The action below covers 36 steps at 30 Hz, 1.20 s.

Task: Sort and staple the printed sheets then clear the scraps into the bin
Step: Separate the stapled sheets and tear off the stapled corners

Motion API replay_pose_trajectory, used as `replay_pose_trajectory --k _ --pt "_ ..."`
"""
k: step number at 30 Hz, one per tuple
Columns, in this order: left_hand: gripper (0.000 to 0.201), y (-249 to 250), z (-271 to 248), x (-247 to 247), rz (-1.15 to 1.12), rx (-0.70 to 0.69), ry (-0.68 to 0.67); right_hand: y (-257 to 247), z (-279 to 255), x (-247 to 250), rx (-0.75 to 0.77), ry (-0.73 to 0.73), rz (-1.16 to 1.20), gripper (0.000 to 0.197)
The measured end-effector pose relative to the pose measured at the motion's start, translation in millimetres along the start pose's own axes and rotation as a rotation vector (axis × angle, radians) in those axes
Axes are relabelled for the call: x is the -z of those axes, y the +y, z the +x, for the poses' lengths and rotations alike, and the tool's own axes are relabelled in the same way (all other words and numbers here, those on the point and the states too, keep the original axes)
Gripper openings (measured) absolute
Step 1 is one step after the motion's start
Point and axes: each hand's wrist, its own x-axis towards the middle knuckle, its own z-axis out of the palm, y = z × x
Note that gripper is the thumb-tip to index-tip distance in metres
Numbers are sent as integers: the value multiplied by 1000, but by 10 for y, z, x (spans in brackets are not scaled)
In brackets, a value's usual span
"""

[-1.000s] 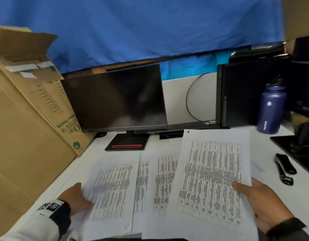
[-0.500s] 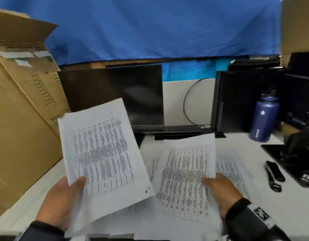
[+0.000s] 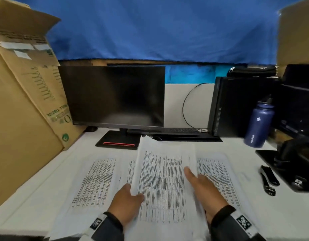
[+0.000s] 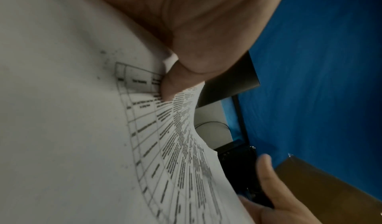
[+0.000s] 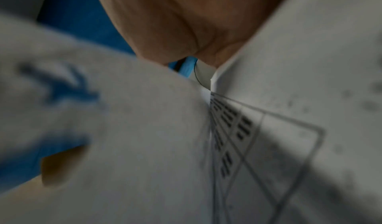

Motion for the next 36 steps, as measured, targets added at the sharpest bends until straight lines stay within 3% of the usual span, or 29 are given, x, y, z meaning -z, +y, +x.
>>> replay_pose_trajectory --k 3,4,8,13,18,23,25,28,33,36 --pt "26 17 -69 -53 -121 -53 33 119 -15 -46 106 65 -92 29" --pt "27 26 -88 -58 -176 -65 45 138 -34 -53 147 86 -107 25" --pt "61 58 -163 35 -424 -126 -11 45 -176 69 286 152 -48 26" --pt "27 291 -377 210 -480 -335 -74 -246 -408 272 484 161 129 28" --pt "27 457 -463 277 -508 -490 40 -385 -522 224 652 159 102 39" --pt "41 299 -548 172 -434 -567 122 -197 -485 155 671 184 69 49" --pt "39 245 -525 127 -427 -564 120 -123 -427 106 629 172 59 43" --pt "38 210 -465 75 -287 -571 76 -58 -368 3 525 193 20 9" --pt "19 209 -230 327 -68 -539 102 -118 -403 196 479 338 146 7" --pt "29 141 93 573 503 -362 106 -138 -504 489 464 439 265 28"
